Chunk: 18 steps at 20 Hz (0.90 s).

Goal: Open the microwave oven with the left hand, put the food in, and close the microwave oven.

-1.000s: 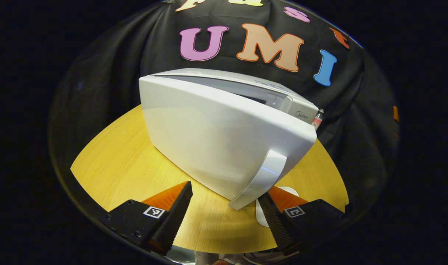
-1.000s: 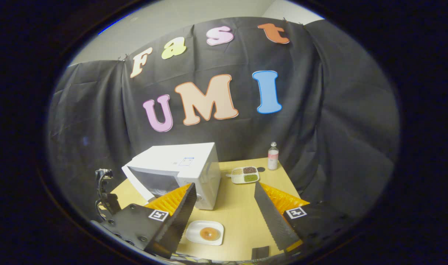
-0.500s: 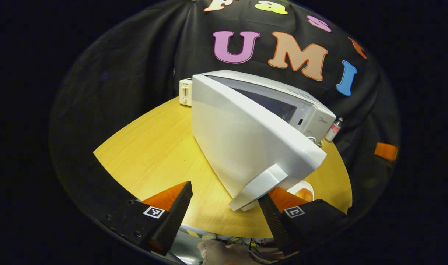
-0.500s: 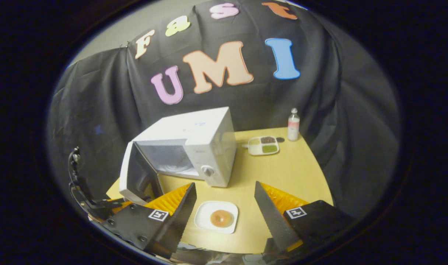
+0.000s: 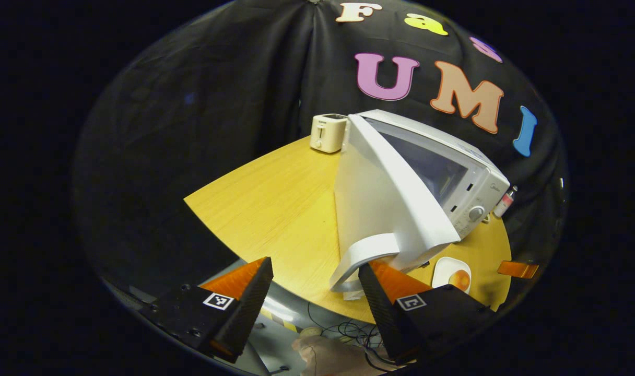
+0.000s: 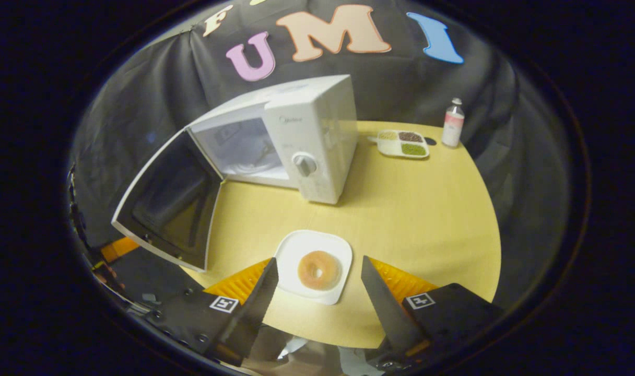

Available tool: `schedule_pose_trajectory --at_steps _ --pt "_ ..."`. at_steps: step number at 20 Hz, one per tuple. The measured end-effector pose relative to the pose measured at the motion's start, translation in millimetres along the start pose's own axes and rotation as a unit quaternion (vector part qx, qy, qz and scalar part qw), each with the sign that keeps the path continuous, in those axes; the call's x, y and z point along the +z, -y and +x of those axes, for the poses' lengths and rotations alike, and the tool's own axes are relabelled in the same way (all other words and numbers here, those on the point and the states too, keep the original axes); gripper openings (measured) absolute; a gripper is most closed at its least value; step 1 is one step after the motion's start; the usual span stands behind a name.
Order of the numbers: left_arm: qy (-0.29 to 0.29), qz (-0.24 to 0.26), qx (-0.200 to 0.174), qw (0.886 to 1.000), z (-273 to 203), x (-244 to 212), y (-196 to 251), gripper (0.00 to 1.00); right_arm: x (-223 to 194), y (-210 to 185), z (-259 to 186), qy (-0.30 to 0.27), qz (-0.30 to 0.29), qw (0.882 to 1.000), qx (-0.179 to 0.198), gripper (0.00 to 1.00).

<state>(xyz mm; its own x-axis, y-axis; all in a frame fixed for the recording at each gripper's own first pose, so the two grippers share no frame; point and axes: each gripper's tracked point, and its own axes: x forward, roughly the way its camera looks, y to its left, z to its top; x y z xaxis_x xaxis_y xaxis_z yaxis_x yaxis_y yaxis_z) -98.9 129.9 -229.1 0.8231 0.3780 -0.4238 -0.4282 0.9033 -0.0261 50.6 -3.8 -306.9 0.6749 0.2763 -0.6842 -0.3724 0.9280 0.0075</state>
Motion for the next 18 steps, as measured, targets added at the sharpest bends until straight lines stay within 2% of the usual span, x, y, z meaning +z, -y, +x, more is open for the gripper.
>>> schedule_pose_trajectory --at_steps 5,6,7,8,12,16,17,18 --pt "0.015 -0.033 0.046 0.998 -5.1 6.8 -43.8 0.97 -32.9 -1.3 44.3 -0.061 -0.054 0.997 0.008 0.94" --pt "0.021 -0.041 0.059 0.997 -5.7 9.3 -54.1 0.97 -38.1 -1.7 51.9 -0.071 -0.064 0.995 0.009 1.0" --pt "0.032 -0.054 0.072 0.995 -6.5 15.1 -65.7 0.97 -40.5 -3.3 57.2 -0.079 -0.072 0.994 0.01 1.0" --pt "0.04 -0.071 0.085 0.993 -7.6 19.4 -77.7 0.97 -43.2 -5.0 60.6 -0.088 -0.075 0.993 0.014 0.94" --pt "0.091 -0.13 0.127 0.979 -20.0 45.1 -107.2 0.97 -46.1 -6.0 77.6 -0.106 -0.084 0.991 0.018 0.94" --pt "0.135 -0.125 0.16 0.97 -45.8 70.6 -121.3 0.96 -50.6 -6.6 87.7 -0.121 -0.091 0.988 0.021 0.94" --pt "0.144 -0.121 0.165 0.968 -52.3 76.7 -121.9 0.96 -51.2 -5.6 89.3 -0.123 -0.093 0.988 0.021 1.0" --pt "0.153 -0.116 0.17 0.967 -57.8 82.5 -121.3 0.96 -52.6 -5.8 91.9 -0.126 -0.096 0.987 0.02 0.94"
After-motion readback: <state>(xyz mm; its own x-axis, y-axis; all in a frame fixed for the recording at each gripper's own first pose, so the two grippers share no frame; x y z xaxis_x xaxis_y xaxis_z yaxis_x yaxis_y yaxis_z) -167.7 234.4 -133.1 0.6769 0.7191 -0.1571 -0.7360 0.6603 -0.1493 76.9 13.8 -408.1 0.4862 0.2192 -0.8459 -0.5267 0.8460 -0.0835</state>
